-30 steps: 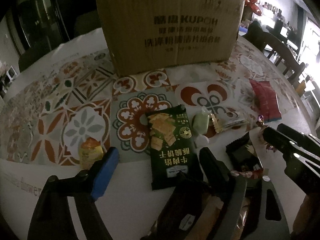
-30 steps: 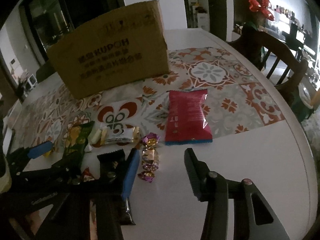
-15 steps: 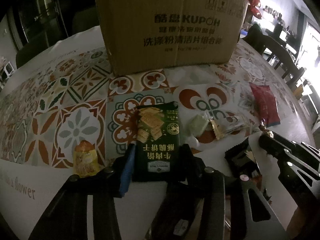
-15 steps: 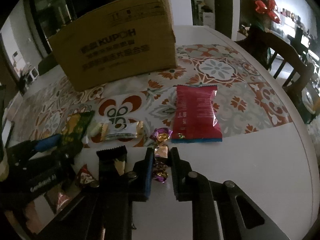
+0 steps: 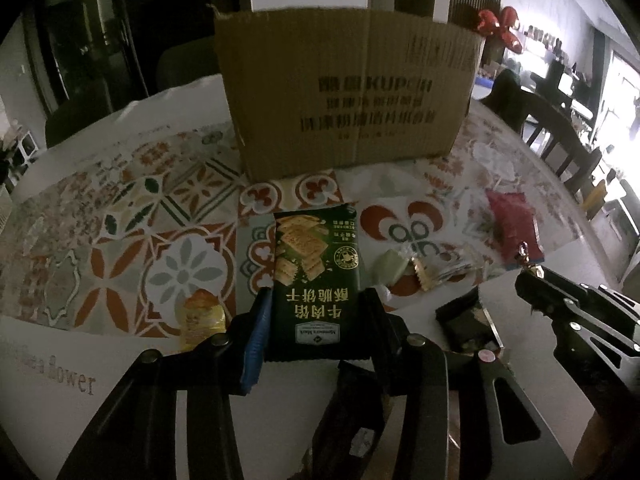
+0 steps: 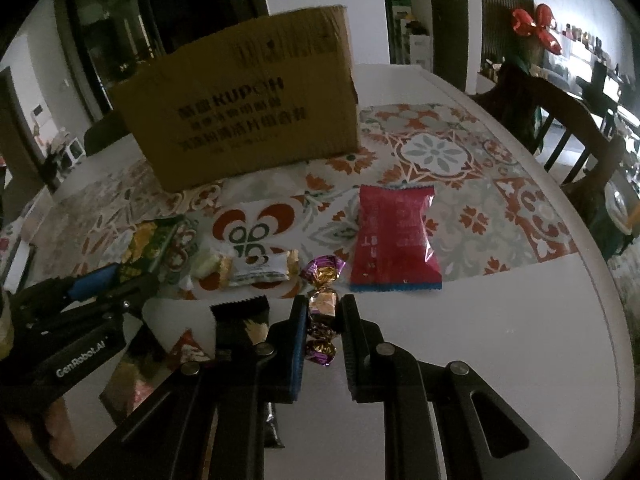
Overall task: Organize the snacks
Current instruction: 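Carry the cracker packet and candy into the box and open both tools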
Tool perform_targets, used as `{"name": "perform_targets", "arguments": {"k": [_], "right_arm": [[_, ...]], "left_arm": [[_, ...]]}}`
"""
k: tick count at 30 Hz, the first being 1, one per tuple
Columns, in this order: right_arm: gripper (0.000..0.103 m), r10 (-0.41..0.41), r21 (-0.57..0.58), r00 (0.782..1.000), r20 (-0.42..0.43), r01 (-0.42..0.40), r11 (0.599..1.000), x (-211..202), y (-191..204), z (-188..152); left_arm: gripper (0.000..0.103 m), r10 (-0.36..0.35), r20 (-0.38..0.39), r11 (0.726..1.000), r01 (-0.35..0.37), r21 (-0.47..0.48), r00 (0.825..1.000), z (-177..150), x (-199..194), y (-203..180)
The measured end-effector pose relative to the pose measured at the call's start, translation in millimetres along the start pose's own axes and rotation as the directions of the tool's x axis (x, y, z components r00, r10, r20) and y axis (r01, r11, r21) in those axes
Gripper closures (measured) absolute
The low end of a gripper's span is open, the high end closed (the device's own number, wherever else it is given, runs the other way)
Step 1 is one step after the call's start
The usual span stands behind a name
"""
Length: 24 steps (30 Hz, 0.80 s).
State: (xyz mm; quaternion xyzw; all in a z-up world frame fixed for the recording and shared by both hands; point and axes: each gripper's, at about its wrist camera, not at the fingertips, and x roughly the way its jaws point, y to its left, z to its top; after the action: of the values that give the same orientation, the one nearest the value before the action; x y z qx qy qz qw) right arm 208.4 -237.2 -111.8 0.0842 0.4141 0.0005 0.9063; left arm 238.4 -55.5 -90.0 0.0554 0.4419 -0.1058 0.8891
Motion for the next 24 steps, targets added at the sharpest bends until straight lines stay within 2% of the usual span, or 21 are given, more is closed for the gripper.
{"name": "perform_targets", "arguments": {"k": [11,24], "right_arm": [[0.085,0.011,-0.037,0.995,0.094,-0.008,0.999,-35.7,8.9,15.0],[0.085,0.025,-0.081,0.973,0.231,-0.007,0.997,-72.2,16.3,49.4]], "left_arm": [[0.059,-0.001,0.124,1.0,0.001,0.003,0.992,15.7,-45.9,2.1],[0.059,0.007,0.269,1.0,-0.011,0.015,0.963,45.6,-87.5,2.3]]}}
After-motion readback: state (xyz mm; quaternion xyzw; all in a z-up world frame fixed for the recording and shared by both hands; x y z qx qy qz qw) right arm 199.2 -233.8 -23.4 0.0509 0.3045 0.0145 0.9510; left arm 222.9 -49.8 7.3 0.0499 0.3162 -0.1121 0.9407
